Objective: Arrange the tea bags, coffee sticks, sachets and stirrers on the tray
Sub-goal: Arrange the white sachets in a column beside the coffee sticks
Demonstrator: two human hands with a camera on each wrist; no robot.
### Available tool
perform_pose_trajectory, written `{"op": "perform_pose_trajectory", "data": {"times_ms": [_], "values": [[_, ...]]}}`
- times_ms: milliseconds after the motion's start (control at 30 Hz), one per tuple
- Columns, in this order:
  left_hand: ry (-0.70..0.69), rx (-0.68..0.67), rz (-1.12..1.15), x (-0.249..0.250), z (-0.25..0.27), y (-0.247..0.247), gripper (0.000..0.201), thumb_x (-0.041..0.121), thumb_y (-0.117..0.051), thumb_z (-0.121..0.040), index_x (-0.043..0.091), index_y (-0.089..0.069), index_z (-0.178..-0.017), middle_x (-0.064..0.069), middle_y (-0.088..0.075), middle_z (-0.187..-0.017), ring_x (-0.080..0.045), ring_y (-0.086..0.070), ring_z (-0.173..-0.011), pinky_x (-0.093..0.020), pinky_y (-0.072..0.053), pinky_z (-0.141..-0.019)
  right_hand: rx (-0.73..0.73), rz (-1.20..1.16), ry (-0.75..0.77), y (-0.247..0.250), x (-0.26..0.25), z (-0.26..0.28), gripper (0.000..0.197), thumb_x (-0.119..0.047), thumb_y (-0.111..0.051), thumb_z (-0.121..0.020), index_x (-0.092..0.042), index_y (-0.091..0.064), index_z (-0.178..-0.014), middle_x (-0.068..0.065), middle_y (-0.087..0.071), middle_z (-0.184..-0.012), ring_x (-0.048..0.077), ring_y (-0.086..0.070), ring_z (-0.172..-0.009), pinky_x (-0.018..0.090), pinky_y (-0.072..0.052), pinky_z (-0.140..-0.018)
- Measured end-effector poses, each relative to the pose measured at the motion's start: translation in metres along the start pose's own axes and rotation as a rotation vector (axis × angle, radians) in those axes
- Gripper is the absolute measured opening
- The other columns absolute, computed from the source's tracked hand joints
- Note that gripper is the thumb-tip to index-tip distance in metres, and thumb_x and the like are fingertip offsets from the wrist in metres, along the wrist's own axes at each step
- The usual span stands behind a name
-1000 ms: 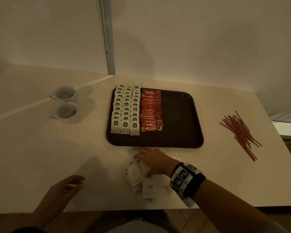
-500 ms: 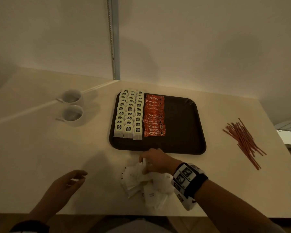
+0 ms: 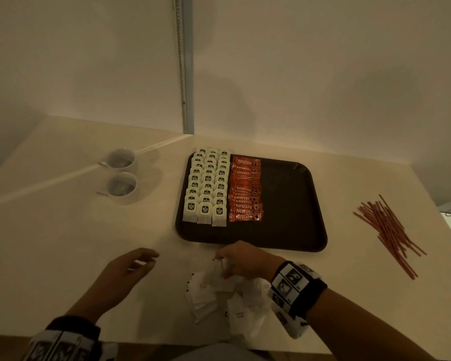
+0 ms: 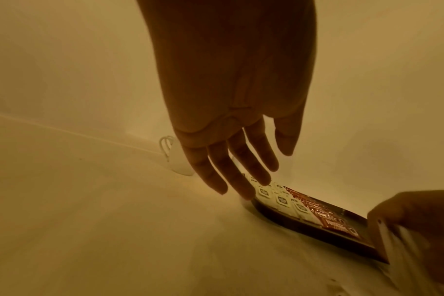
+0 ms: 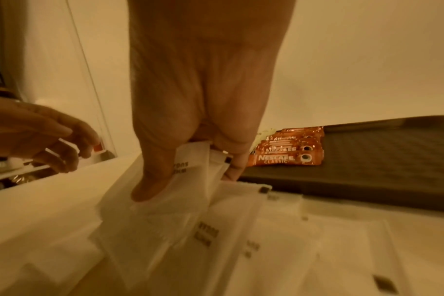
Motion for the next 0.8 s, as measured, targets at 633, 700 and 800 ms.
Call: {"op": "perform_pose_trajectory", "data": {"times_ms": [633,700,800], "values": [[0.106,-0.632,1.136,0.213,-0.115,-0.062,0.04,0.043,-0.047,-0.087,0.017,-0.077,-0.096,-0.011,-0.07,-0.09,-0.023,-0.068,-0.076,-0.032,-0.056,-0.069,0.529,-0.397,0.305,0.199,-0.023,0.06,0.057,-0.017,-0.086,-0.063,-0.022,-0.056,-0.112,0.008,-0.067,-0.101,0.004,-0.061,-0.074,0.018,-0.049,-0.063],[0.131,-0.558,1.157,0.22,-0.122,-0.063,0.04,0.043,-0.049,-0.086,0.014,-0.074,-0.096,-0.01,-0.069,-0.085,-0.021,-0.066,-0.069,-0.031,-0.055,-0.064,0.588,-0.371,0.296,0.201,-0.017,0.06,0.06,-0.021,-0.086,-0.062,-0.025,-0.057,-0.115,0.001,-0.062,-0.109,0.001,-0.059,-0.086,0.018,-0.049,-0.072],[0.144,-0.463,1.096,0.223,-0.133,-0.062,0.038,0.044,-0.051,-0.084,0.014,-0.065,-0.102,-0.008,-0.071,-0.086,-0.021,-0.068,-0.071,-0.03,-0.056,-0.061,0.684,-0.328,0.31,0.2,-0.008,0.059,0.068,-0.026,-0.086,-0.062,-0.028,-0.054,-0.122,-0.003,-0.053,-0.114,0.005,-0.052,-0.103,0.016,-0.047,-0.082]]}}
Point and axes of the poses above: each hand's wrist, its own z-axis away from the middle knuckle, its own y-axis out of the back of the hand, x = y × z, the point moved 4 cm from there along -z, towards the middle knuckle
